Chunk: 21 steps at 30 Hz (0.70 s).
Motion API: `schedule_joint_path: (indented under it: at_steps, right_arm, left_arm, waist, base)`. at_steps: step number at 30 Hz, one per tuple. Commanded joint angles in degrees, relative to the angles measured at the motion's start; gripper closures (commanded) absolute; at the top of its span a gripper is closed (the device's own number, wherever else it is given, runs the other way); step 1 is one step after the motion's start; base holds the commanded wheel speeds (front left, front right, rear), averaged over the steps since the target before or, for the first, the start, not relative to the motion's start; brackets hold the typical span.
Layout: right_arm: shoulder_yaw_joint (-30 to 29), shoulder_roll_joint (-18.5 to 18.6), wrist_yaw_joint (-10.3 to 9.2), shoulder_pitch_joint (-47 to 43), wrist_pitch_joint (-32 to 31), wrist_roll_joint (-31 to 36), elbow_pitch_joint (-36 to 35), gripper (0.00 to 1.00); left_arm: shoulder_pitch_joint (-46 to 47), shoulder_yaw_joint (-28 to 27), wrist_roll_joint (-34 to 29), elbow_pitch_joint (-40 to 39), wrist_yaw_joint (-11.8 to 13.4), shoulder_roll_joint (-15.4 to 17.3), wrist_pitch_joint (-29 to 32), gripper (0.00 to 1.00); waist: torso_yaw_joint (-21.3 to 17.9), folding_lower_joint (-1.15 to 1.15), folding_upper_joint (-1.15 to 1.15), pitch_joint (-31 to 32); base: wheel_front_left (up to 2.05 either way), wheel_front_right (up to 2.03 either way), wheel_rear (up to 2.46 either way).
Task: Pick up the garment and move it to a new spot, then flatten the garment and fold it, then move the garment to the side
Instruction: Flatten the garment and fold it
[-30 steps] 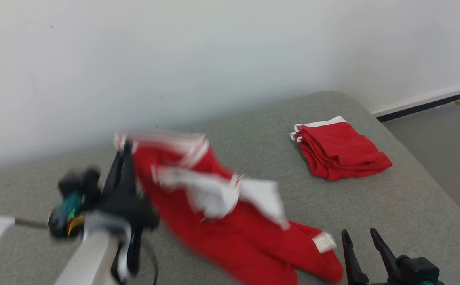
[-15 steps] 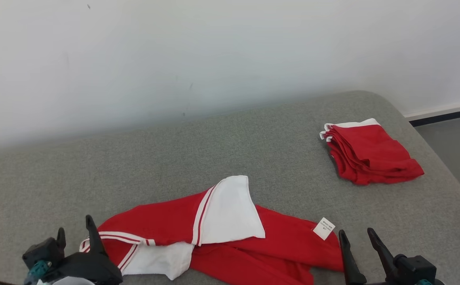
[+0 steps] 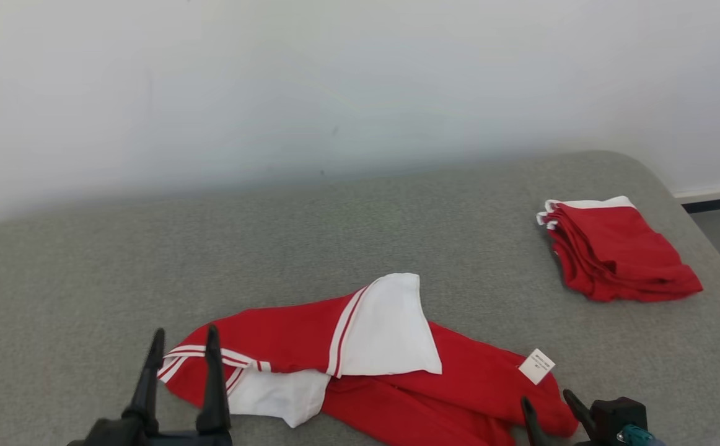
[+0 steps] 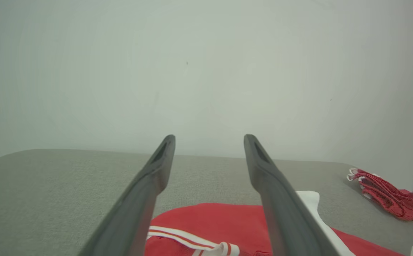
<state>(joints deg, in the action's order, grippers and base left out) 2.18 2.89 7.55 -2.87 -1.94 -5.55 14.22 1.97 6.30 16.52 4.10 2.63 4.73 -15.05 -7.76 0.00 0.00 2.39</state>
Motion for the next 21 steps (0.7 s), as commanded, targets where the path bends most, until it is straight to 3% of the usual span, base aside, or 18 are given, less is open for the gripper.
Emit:
schedule_joint_path:
  at_steps: [1, 2, 7, 21]
  right_arm:
    - [-0.1, 0.0, -0.15, 0.5, -1.1, 0.8, 0.5, 0.00]
    - [-0.3, 0.2, -0.15, 0.8, -3.5, 1.5, 1.5, 0.00]
    - [-1.3, 0.3, -0.15, 1.6, -7.2, 3.4, 4.2, 0.00]
    - [-4.7, 0.0, -0.15, 3.2, -13.7, 5.8, 11.9, 0.00]
  left_arm:
    - [-1.3, 0.3, -0.7, -1.5, -0.9, -0.2, -0.2, 0.00]
    - [-3.7, 1.1, -2.5, -4.5, -3.2, -0.4, -0.2, 0.00]
    - [-7.3, 0.2, -3.0, -7.5, -6.3, -0.9, -0.2, 0.00]
    - [-8.2, -0.1, -2.4, -6.2, -8.1, -1.8, -0.2, 0.00]
  waist:
    - [1.7, 0.00, 0.00, -0.2]
    - [3.1, 0.00, 0.00, -0.3]
    - [6.8, 0.00, 0.00, -0.3]
    - [14.4, 0.00, 0.00, -1.0]
  base:
    - [0.00, 0.00, 0.00]
    - [0.00, 0.00, 0.00]
    - [0.00, 0.00, 0.00]
    - [0.00, 0.00, 0.00]
